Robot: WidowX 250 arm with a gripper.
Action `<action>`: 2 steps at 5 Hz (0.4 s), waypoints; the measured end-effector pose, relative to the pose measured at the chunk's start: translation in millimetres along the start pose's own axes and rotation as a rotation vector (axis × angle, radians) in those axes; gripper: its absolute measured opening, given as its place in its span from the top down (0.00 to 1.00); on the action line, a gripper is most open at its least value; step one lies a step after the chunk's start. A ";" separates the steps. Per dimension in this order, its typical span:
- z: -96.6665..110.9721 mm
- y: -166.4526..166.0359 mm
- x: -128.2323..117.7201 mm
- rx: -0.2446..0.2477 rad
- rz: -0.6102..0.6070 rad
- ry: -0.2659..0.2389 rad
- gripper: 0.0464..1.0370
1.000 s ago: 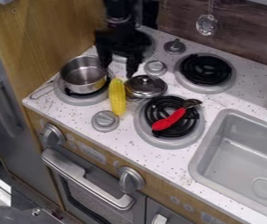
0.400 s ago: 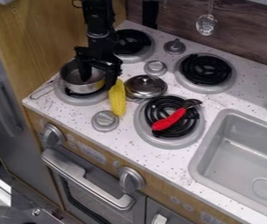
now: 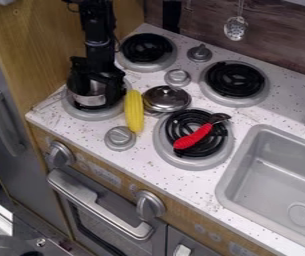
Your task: Move the silver pot over the upper right burner
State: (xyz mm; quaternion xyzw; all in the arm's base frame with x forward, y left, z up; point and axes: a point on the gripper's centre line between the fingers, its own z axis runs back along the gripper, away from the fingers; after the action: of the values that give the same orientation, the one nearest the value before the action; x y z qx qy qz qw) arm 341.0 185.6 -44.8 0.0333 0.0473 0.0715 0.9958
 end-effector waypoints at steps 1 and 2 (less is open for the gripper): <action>-7.7 -0.9 -3.4 -0.007 -0.003 0.016 0.37; -9.8 -2.0 -3.4 -0.009 -0.023 0.017 0.65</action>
State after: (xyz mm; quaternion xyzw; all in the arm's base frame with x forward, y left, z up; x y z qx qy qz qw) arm 337.0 183.7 -54.3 0.0277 0.0556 0.0607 0.9962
